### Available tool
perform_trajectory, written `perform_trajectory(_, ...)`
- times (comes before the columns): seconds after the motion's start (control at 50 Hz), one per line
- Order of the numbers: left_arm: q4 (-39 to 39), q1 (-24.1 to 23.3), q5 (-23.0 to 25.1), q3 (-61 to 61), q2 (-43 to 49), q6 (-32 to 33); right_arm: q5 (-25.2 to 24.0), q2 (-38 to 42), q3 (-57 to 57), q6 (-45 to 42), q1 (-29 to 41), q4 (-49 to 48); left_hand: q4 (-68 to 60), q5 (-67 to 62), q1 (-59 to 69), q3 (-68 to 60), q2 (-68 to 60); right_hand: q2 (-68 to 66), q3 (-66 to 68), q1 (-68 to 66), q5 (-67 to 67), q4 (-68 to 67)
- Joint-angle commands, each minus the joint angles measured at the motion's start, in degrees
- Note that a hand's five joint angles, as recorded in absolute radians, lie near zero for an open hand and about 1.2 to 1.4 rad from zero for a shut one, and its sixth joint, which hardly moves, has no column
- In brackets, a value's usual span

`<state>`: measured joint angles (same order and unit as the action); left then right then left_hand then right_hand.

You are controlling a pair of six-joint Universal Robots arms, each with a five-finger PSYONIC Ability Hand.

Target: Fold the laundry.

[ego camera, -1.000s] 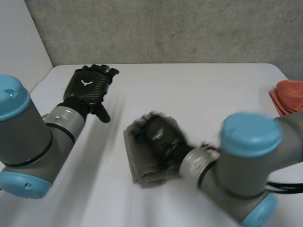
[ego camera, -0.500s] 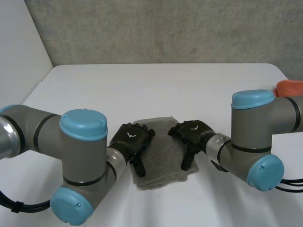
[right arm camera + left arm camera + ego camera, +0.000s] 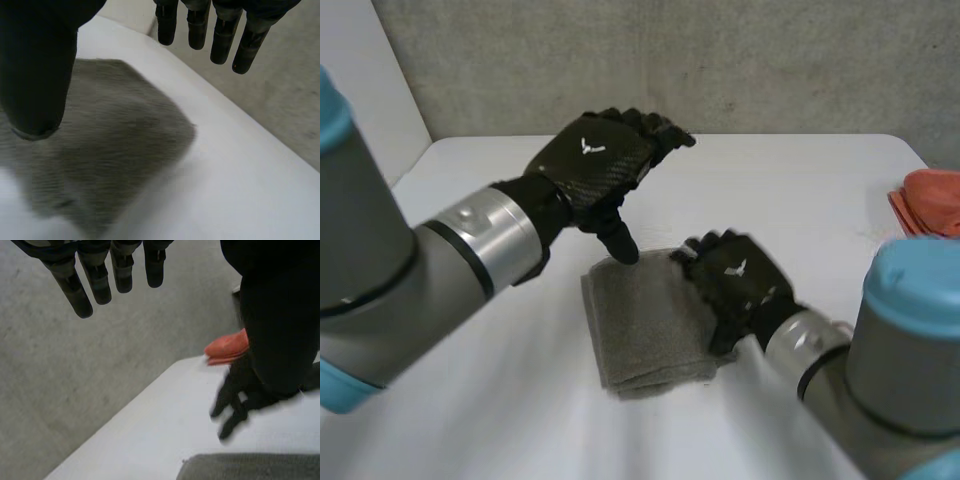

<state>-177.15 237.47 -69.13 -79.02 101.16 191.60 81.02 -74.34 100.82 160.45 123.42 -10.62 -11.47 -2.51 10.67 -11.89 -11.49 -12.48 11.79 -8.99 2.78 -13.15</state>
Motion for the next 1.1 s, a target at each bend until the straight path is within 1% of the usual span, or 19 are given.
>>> perform_trajectory(0.02,3.04,2.38,3.39,0.71,0.09,-1.49,0.46,4.45,5.62,-0.66,5.16,-10.55,0.75,1.79,0.05,1.17,0.77,2.48,-1.79,-1.01,-2.78,3.15)
perform_trajectory(0.1,3.04,2.29,3.21,0.63,0.70,-2.72,0.98,8.67,4.65,-1.02,5.87,-11.09,0.25,1.29,0.56,0.67,0.26,2.48,-1.79,-1.01,-2.78,3.15)
perform_trajectory(0.16,3.04,2.38,3.13,0.45,1.23,-2.90,1.34,10.00,4.04,-1.37,5.96,-11.79,0.25,1.29,0.56,0.67,0.26,2.24,-1.55,-1.25,-2.54,2.91)
perform_trajectory(0.18,3.04,2.38,3.13,0.45,1.23,-2.98,1.51,10.61,3.42,-2.15,5.87,-12.14,0.25,1.29,0.56,0.67,0.26,-1.60,2.29,-5.10,1.30,-0.93)
perform_trajectory(0.22,3.04,2.38,3.13,0.19,1.32,-2.98,1.51,11.67,2.63,-2.95,5.87,-12.49,0.25,1.29,0.56,0.67,0.26,-3.98,4.68,-7.48,3.69,-3.32)
perform_trajectory(0.36,3.04,2.38,3.04,-0.08,2.02,-2.98,1.51,15.01,-0.01,-4.27,5.87,-13.11,0.25,1.29,0.56,0.67,0.26,-8.19,8.88,-11.69,7.89,-7.53)
perform_trajectory(0.42,3.04,2.38,3.04,-0.08,2.28,-2.98,1.43,16.15,-0.88,-4.27,5.78,-13.37,0.25,1.29,0.56,0.67,0.26,-15.24,15.93,-18.73,14.94,-14.57)
perform_trajectory(0.48,2.95,2.38,3.04,-0.08,2.28,-2.90,1.60,16.86,-1.85,-4.27,5.78,-13.55,0.25,1.29,0.56,0.67,0.26,-17.28,17.97,-20.77,16.98,-16.61)
perform_trajectory(0.52,2.95,2.47,3.04,-0.08,2.28,-2.98,1.69,17.04,-2.47,-4.27,5.78,-14.08,0.25,1.29,0.56,0.67,0.26,-23.16,23.85,-26.65,22.86,-22.49)
perform_trajectory(0.64,3.04,2.56,3.13,-0.08,2.20,-3.07,2.04,17.91,-4.84,-4.18,5.78,-14.69,0.25,1.29,0.56,0.67,0.26,-23.68,24.37,-27.17,23.38,-23.01)
perform_trajectory(0.78,3.04,2.56,3.04,-0.25,2.02,-3.07,2.30,21.78,-7.65,-4.36,5.78,-14.52,0.25,1.29,0.56,0.67,0.26,-24.35,25.04,-27.84,24.05,-23.68)
perform_trajectory(0.86,3.04,2.64,3.04,-0.34,2.11,-3.07,2.83,22.49,-8.80,-4.53,5.69,-14.78,0.42,1.46,0.39,0.84,0.43,-35.59,36.28,-39.08,35.29,-34.92)
perform_trajectory(0.88,3.04,2.64,3.04,-0.34,2.11,-3.07,3.09,22.57,-9.23,-4.62,5.69,-14.69,0.42,1.46,0.39,0.84,0.43,-41.78,42.47,-45.27,41.48,-41.11)
perform_trajectory(0.96,3.04,2.56,3.13,-0.43,2.11,-3.07,3.71,21.79,-9.68,-5.15,5.34,-14.78,0.42,1.46,0.39,0.84,0.43,-57.28,57.97,-60.77,56.98,-56.61)
perform_trajectory(1.1,3.13,2.12,3.30,-0.43,2.20,-2.98,3.62,19.94,-9.94,-6.29,3.77,-14.17,0.42,1.46,0.39,0.84,0.43,-66.39,67.08,-69.88,66.09,-65.72)
